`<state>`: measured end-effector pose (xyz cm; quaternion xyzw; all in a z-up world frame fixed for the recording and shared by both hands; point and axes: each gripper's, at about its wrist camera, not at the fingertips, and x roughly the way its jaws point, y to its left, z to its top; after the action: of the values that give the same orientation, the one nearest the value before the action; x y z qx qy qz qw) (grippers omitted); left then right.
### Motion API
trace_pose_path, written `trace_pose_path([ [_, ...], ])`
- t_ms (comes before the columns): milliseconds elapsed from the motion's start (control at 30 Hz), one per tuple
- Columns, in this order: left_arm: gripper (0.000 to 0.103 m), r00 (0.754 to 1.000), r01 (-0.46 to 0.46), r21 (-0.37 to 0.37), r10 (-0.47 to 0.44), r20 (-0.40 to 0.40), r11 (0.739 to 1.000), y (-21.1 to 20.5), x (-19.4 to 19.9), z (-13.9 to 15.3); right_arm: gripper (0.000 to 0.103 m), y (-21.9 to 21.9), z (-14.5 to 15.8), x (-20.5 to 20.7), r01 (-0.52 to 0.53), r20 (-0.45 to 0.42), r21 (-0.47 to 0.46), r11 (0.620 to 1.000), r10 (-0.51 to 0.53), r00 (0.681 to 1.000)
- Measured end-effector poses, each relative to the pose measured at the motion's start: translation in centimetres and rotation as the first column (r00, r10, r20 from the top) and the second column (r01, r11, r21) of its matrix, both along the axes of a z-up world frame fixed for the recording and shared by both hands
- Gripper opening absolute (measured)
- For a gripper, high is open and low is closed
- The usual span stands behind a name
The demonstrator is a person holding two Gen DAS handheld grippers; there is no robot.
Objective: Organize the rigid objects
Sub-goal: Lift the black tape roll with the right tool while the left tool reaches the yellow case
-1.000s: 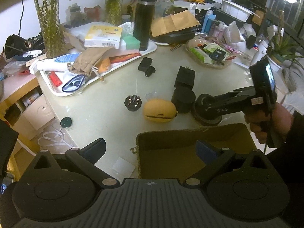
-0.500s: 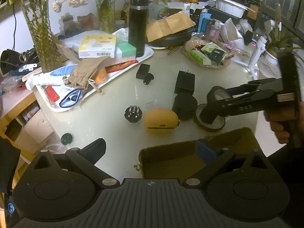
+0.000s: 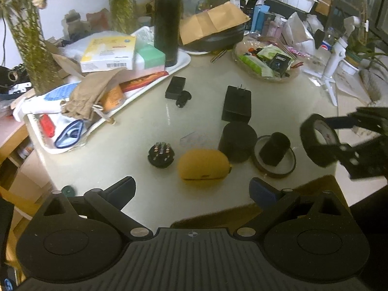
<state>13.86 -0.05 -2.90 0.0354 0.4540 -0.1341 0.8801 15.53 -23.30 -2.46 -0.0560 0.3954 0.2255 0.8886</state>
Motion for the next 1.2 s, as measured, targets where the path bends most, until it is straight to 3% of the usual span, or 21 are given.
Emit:
trace_pose_path([
  [867, 0.102, 0.973, -0.02, 0.019, 0.024, -0.232, 1.0, -3.3, 8.2, -6.8, 0.075, -1.9, 1.4, -4.0, 0.043, 0.02, 0.069, 0.997, -0.045, 0.999],
  [900, 0.1, 0.971, -0.019, 0.016, 0.023, -0.238, 1.0, -3.3, 8.3, -6.9, 0.075, -1.9, 1.4, -3.9, 0.043, 0.019, 0.068, 0.997, -0.044, 0.999],
  [933, 0.089, 0.969, -0.019, 0.018, 0.023, -0.244, 1.0, -3.3, 8.4, -7.0, 0.075, -1.9, 1.4, -4.0, 0.043, 0.02, 0.068, 0.997, -0.045, 0.999],
  [967, 0.083, 0.967, -0.019, 0.023, 0.024, -0.255, 1.0, -3.4, 8.6, -7.2, 0.075, -1.9, 1.4, -4.0, 0.044, 0.021, 0.066, 0.997, -0.046, 0.999],
  [1200, 0.077, 0.961, -0.037, 0.009, 0.038, -0.275, 0.999, -3.4, 8.7, -7.6, 0.075, -2.0, 1.3, -4.3, 0.043, 0.021, 0.066, 0.997, -0.045, 0.999],
])
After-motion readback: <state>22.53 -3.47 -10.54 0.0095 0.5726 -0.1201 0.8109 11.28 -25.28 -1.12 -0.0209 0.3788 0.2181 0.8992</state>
